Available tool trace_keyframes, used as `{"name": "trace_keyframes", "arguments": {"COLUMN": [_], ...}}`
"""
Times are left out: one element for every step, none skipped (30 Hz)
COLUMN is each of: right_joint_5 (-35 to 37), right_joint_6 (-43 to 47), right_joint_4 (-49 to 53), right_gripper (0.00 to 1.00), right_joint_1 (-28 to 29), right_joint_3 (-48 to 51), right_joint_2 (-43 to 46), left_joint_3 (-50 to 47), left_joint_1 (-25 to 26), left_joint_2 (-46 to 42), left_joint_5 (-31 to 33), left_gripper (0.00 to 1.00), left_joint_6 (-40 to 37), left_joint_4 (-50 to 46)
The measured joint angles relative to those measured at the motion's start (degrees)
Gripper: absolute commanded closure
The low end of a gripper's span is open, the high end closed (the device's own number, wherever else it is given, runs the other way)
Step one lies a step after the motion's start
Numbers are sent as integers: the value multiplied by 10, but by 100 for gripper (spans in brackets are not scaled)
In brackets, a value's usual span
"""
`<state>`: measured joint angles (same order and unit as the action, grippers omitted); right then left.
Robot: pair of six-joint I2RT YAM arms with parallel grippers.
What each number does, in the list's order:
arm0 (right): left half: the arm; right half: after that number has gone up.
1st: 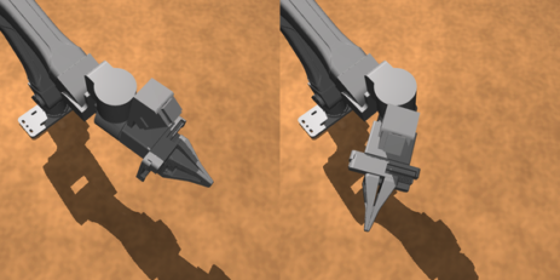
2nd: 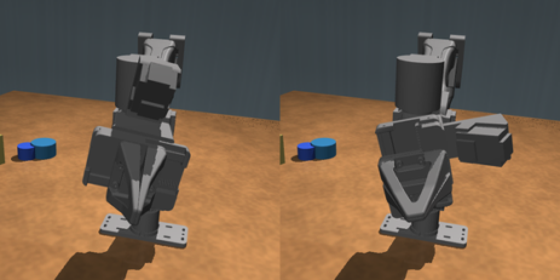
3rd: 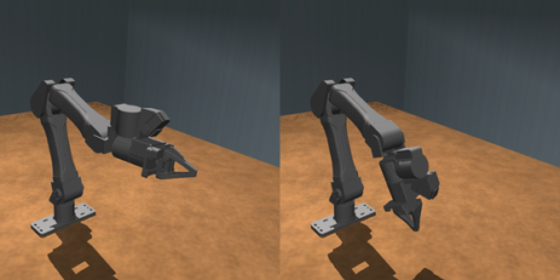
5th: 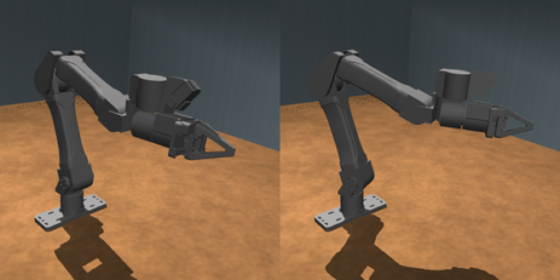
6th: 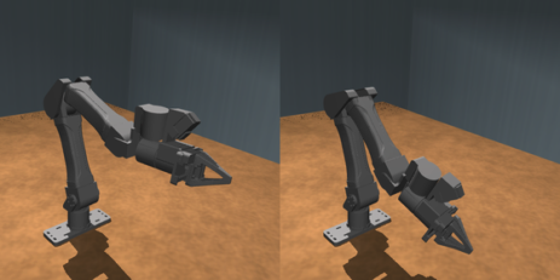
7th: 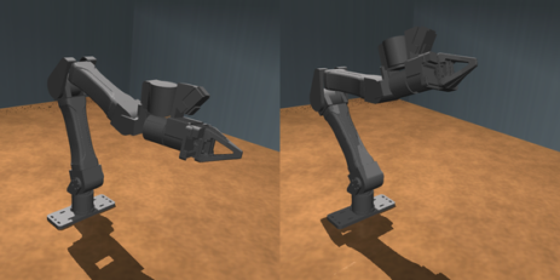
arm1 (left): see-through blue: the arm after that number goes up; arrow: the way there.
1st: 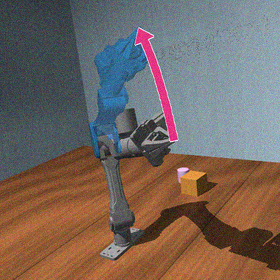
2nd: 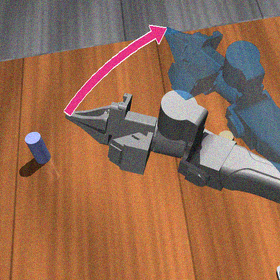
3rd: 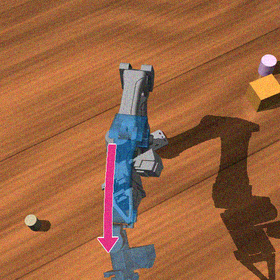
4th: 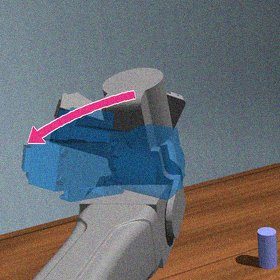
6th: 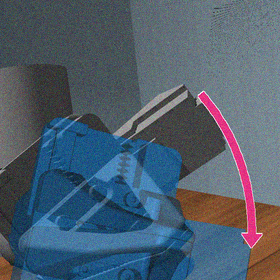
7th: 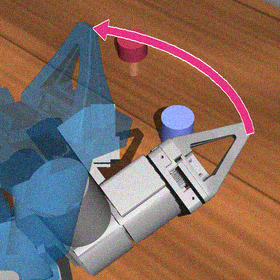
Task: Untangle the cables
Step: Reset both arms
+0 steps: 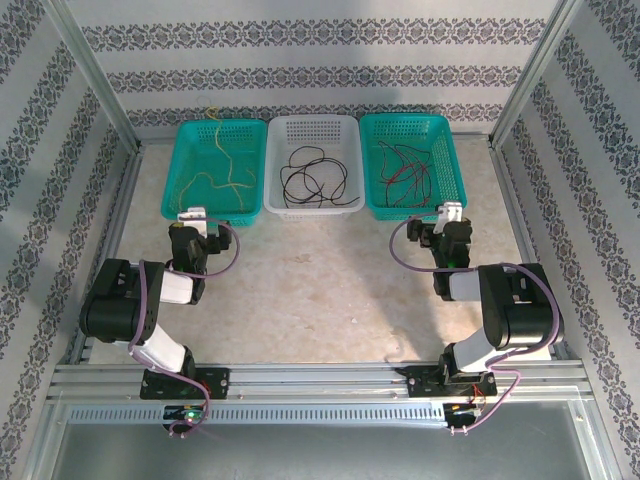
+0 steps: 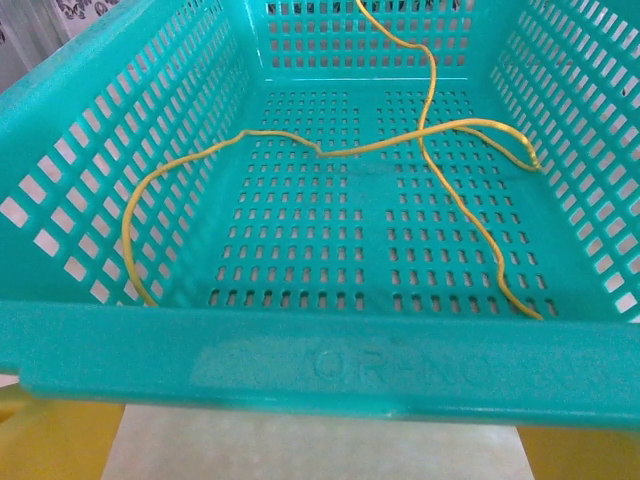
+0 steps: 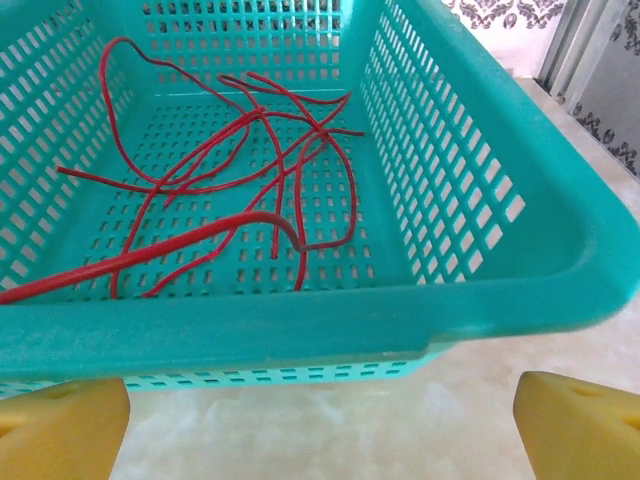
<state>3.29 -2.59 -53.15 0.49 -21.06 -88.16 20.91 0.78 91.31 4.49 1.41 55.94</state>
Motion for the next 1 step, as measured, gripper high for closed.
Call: {"name": "trace_keyframes", "arguments": {"right_joint_5": [-2], "right_joint_6": [0], "right_joint_4": [0], "right_gripper": [1], "right_joint_1": [0], "right_joint_3": [0], "right_joint_2": [0], "left_joint_3": [0], "left_joint_1": [0], "left_joint_2": [0], "left_joint_5": [0], "left_gripper": [1], "left_joint_6": [0], "left_joint_4": [0]}}
